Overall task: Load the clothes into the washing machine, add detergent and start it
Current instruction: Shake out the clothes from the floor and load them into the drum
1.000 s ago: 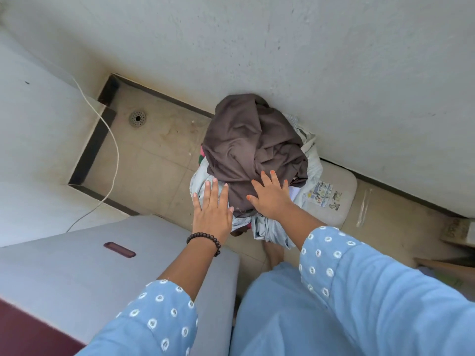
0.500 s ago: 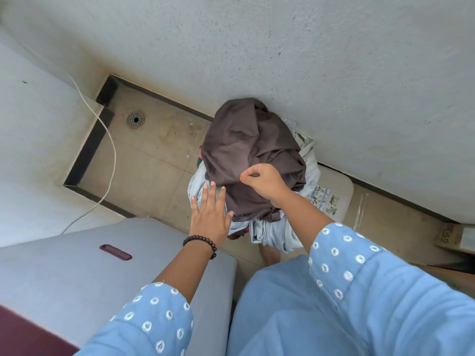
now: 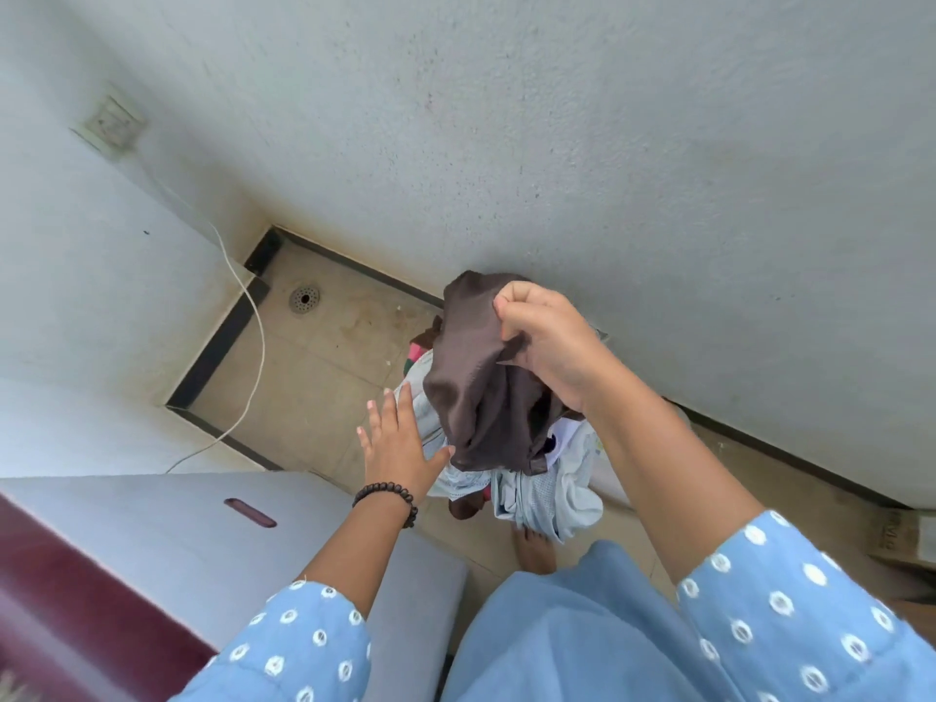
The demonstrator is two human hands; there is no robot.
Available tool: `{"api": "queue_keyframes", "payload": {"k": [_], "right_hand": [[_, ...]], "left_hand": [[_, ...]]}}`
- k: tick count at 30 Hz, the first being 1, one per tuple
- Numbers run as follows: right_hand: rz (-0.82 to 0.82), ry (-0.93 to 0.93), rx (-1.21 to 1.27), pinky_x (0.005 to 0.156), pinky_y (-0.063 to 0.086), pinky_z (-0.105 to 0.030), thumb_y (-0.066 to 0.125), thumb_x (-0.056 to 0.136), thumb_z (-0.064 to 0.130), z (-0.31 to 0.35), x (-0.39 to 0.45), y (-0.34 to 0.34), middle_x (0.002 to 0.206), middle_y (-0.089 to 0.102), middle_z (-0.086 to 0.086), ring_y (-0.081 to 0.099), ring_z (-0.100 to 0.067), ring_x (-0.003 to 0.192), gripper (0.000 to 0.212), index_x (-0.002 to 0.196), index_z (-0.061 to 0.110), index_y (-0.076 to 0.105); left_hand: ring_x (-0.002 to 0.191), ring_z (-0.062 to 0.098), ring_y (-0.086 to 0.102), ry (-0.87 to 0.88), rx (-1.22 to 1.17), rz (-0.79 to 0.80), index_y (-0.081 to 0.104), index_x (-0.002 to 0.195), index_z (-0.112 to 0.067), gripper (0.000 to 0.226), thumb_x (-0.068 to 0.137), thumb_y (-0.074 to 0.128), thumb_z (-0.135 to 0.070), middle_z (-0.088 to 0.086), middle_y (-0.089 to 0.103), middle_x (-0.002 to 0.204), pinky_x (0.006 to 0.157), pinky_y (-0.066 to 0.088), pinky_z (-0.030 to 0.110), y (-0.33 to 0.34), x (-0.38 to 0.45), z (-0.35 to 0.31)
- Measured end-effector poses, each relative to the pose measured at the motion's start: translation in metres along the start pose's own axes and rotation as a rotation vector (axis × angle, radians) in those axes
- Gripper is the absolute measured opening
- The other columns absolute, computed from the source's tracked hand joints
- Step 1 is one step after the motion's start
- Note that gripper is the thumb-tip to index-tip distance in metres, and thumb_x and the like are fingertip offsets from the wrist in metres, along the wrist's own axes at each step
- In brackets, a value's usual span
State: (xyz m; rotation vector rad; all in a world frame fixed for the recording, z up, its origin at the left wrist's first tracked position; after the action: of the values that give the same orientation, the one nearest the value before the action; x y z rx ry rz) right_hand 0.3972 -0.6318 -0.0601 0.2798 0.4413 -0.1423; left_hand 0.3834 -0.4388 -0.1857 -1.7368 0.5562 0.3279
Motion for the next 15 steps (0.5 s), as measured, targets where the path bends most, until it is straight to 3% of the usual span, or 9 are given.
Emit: {"api": "queue_keyframes", "payload": {"k": [2, 5, 7, 9, 12, 14, 15], "right_hand": [[0.048, -0.069, 0.064, 0.053, 0.028, -0.022, 0.043, 0.063, 0.004, 0.028, -0.021, 0.005, 0.054, 0.038, 0.009, 0.032, -0.007, 0.052, 0.015, 0.060, 0.018, 0.039], [0.113, -0.163, 0.094, 0.048, 0.022, -0.021, 0.040, 0.062, -0.001, 0.067, -0.050, 0.011, 0.052, 0.035, 0.009, 0.028, -0.006, 0.049, 0.016, 0.063, 0.015, 0.034], [0.146, -0.220, 0.109, 0.047, 0.022, -0.021, 0.041, 0.063, -0.002, 0.089, -0.068, 0.015, 0.052, 0.036, 0.008, 0.028, -0.006, 0.048, 0.017, 0.064, 0.014, 0.035], [0.149, -0.265, 0.078, 0.047, 0.023, -0.020, 0.043, 0.063, -0.002, 0.107, -0.083, 0.016, 0.053, 0.037, 0.007, 0.030, -0.006, 0.049, 0.017, 0.064, 0.014, 0.037], [0.163, -0.336, -0.006, 0.048, 0.024, -0.020, 0.044, 0.064, -0.001, 0.126, -0.101, 0.018, 0.055, 0.038, 0.006, 0.031, -0.006, 0.051, 0.018, 0.064, 0.016, 0.040], [0.197, -0.366, -0.096, 0.050, 0.027, -0.019, 0.046, 0.066, -0.001, 0.131, -0.110, 0.021, 0.056, 0.039, 0.007, 0.035, -0.005, 0.052, 0.017, 0.065, 0.016, 0.041], [0.218, -0.372, -0.150, 0.051, 0.028, -0.018, 0.047, 0.067, -0.001, 0.132, -0.113, 0.024, 0.056, 0.040, 0.006, 0.035, -0.006, 0.053, 0.017, 0.065, 0.016, 0.042]], "left_hand": [[0.151, 0.033, -0.001, -0.025, -0.074, 0.000, -0.003, 0.155, -0.021, 0.104, 0.084, 0.067, -0.051, 0.008, 0.003, 0.164, 0.119, 0.007, 0.053, -0.003, -0.006, 0.001], [0.150, 0.034, 0.007, -0.031, -0.140, 0.058, 0.008, 0.155, -0.025, 0.100, 0.082, 0.070, -0.052, 0.008, 0.012, 0.162, 0.118, 0.014, 0.054, 0.001, -0.015, 0.000], [0.145, 0.033, 0.024, 0.022, -0.231, 0.068, 0.038, 0.146, -0.024, 0.063, 0.090, 0.064, -0.036, 0.011, 0.029, 0.156, 0.114, 0.027, 0.049, -0.004, -0.020, -0.009], [0.126, 0.032, 0.049, 0.078, -0.422, 0.036, 0.061, 0.119, -0.014, 0.025, 0.097, 0.050, -0.013, 0.014, 0.056, 0.131, 0.098, 0.042, 0.037, -0.018, -0.026, -0.021], [0.097, 0.022, 0.061, 0.042, -0.819, -0.023, 0.063, 0.109, -0.011, 0.023, 0.102, 0.041, -0.008, 0.005, 0.066, 0.099, 0.080, 0.049, 0.027, -0.052, -0.038, -0.031], [0.077, 0.015, 0.055, -0.015, -1.069, -0.042, 0.060, 0.090, -0.013, 0.023, 0.103, 0.041, -0.008, 0.002, 0.062, 0.081, 0.064, 0.048, 0.017, -0.078, -0.046, -0.039], [0.073, 0.014, 0.053, -0.036, -1.166, -0.095, 0.058, 0.082, -0.013, 0.026, 0.102, 0.042, -0.009, 0.002, 0.060, 0.075, 0.063, 0.047, 0.019, -0.096, -0.050, -0.042]]}}
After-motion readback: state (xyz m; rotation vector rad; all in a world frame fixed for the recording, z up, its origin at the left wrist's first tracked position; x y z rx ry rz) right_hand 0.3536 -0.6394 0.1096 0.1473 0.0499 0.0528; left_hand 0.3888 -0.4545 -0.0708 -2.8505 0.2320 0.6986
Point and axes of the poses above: each hand's wrist, its own x-axis towards the middle knuckle, its own y-axis out of the palm, z = x × y, the point moved 8 cm from there along x, towards the middle knuckle
